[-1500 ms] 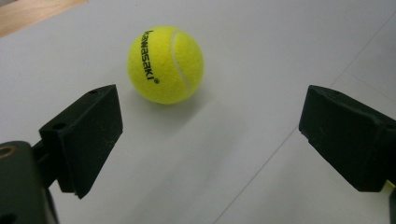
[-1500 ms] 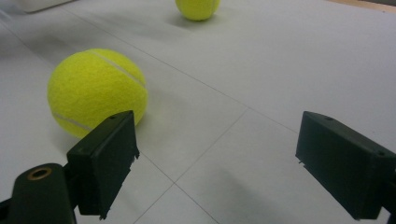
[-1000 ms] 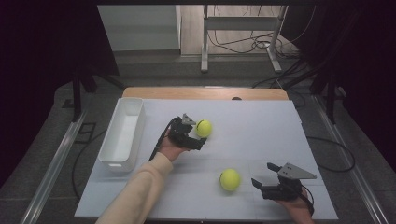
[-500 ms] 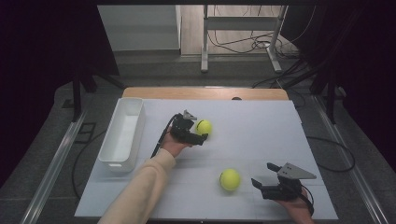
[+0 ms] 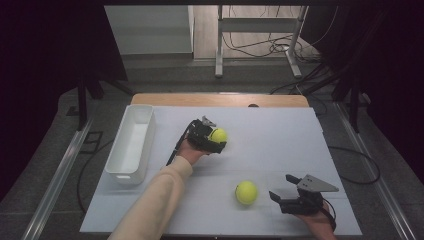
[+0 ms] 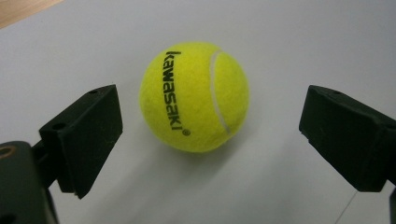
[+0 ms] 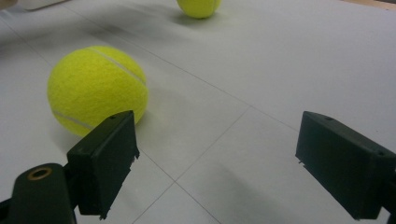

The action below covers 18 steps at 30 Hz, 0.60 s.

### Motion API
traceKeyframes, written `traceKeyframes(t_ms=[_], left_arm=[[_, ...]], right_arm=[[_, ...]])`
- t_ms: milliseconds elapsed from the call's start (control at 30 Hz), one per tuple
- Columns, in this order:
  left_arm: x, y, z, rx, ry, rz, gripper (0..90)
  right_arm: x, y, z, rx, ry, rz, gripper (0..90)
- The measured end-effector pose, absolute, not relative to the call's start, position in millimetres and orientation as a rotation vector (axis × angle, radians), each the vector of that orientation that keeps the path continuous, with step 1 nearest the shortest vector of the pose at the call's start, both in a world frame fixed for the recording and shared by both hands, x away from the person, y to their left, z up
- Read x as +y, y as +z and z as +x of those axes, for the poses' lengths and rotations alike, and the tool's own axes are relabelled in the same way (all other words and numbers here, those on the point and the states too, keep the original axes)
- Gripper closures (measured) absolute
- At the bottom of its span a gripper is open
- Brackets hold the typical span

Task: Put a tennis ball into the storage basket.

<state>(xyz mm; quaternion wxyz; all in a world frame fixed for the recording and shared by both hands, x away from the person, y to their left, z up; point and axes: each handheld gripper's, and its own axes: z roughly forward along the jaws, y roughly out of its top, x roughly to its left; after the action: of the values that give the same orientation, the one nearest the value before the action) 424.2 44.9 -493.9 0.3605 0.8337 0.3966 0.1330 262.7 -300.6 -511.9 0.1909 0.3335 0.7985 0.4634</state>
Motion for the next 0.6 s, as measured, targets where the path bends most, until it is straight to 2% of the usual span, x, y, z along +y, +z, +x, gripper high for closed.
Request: traceKeyframes(t_ms=[600], left_arm=[[34,-504,447,1.047,0.337,2.170,7.4]], right_arm=[[-301,-512,263,2.248,1.300,0.932,13.4]])
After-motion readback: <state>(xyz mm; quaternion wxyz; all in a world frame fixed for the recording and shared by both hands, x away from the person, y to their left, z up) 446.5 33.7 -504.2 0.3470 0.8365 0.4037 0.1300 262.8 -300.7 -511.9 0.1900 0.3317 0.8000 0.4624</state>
